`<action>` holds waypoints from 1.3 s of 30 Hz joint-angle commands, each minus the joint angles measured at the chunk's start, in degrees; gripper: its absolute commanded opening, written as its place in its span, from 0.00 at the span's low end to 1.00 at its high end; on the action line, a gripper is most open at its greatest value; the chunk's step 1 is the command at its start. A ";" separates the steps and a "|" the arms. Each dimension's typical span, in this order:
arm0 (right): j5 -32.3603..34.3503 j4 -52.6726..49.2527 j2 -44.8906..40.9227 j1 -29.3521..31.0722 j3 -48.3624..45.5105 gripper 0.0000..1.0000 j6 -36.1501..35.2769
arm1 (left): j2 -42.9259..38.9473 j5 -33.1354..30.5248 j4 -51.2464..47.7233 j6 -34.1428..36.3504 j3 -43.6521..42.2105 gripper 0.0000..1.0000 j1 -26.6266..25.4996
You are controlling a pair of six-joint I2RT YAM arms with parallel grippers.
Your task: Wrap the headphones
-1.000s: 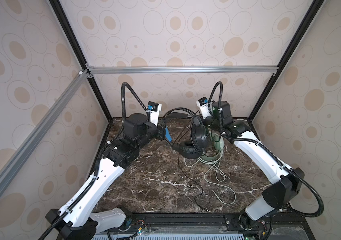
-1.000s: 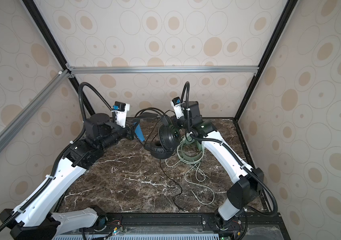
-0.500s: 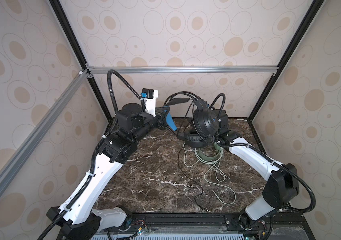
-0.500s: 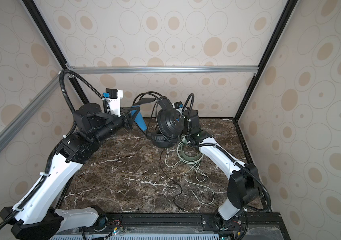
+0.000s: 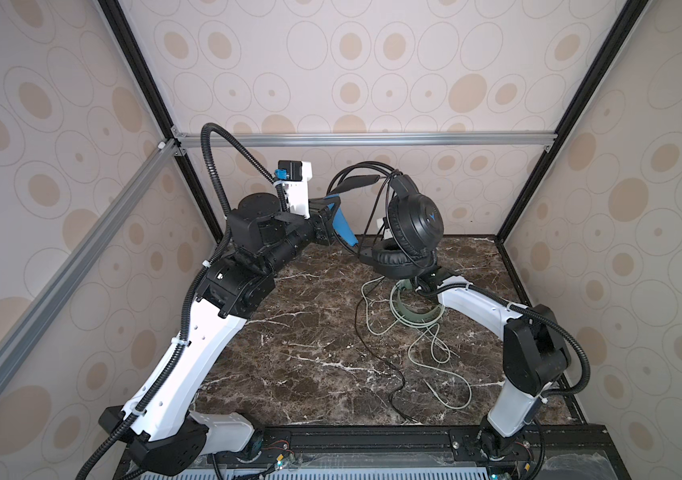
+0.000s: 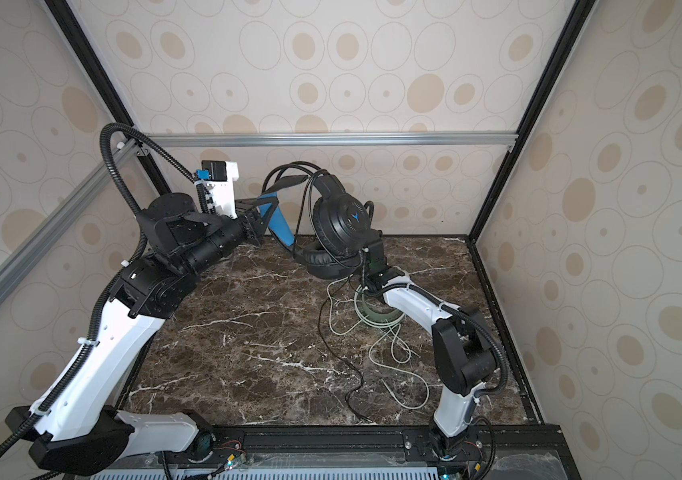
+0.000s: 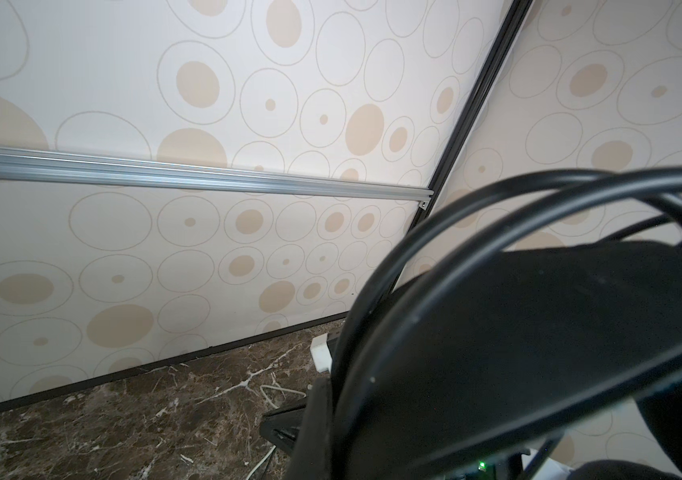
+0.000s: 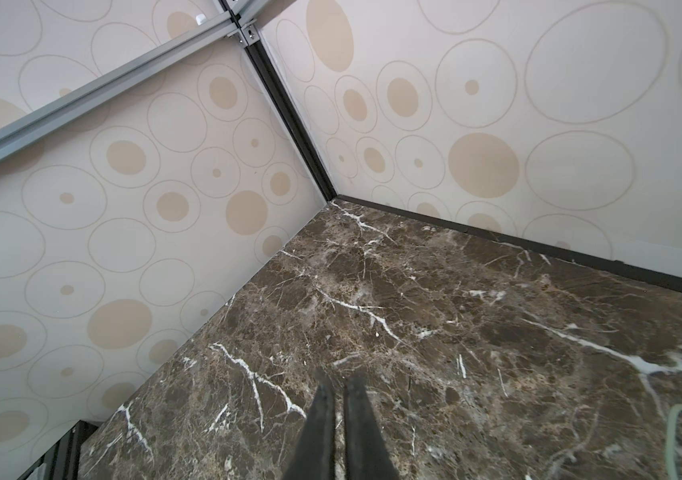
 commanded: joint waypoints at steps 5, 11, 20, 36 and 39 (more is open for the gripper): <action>-2.92 4.12 3.47 2.91 -1.78 0.09 2.73 | -1.25 -4.83 10.32 -5.05 5.19 0.00 0.21; -3.19 4.15 4.10 4.99 -3.73 0.07 3.28 | -1.07 -11.12 12.47 -6.38 4.30 0.00 0.94; -0.68 -4.33 -3.37 8.32 -10.82 0.04 -1.49 | 1.28 -25.42 12.55 -9.24 5.45 0.00 3.50; 17.92 -32.58 -14.31 22.77 -7.75 0.00 -19.04 | 5.20 -30.38 10.95 -23.60 0.41 0.00 10.16; 19.35 -34.74 -13.23 24.01 -6.01 0.00 -19.94 | 5.31 -27.75 11.67 -27.07 -1.41 0.00 11.42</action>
